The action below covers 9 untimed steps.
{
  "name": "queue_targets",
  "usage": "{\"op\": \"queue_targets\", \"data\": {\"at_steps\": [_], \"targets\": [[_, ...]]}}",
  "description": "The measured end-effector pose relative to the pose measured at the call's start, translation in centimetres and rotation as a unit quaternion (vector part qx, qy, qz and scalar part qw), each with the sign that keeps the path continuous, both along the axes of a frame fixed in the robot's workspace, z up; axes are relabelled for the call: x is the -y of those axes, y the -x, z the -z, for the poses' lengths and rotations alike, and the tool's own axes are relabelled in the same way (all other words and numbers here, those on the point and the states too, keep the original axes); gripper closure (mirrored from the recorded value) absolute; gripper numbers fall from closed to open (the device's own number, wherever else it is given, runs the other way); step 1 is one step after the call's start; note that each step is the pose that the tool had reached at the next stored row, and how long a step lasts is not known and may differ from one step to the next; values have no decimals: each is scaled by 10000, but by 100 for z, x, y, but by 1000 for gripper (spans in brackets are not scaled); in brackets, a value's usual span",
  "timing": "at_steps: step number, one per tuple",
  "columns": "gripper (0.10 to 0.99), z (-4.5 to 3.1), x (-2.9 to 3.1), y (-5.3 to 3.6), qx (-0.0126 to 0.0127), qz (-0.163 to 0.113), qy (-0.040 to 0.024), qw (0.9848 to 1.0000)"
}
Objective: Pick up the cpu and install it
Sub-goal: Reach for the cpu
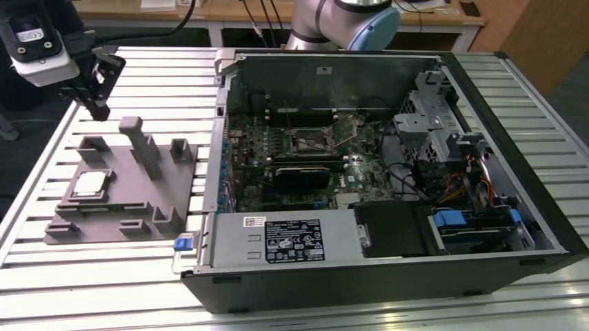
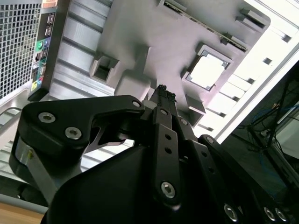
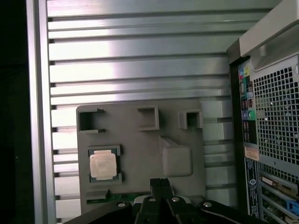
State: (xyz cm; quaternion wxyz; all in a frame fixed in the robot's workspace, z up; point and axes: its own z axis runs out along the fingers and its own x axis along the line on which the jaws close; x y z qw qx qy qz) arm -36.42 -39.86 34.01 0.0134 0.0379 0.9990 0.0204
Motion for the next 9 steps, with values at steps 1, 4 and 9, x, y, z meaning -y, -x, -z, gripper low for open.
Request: {"op": "queue_targets", "data": {"at_steps": [1,4,9], "targets": [[980,12,0,17,0,0,1,10000],[980,55,0,55,0,0,6,10000],[980,120,-2,132,0,0,7,10000]]}}
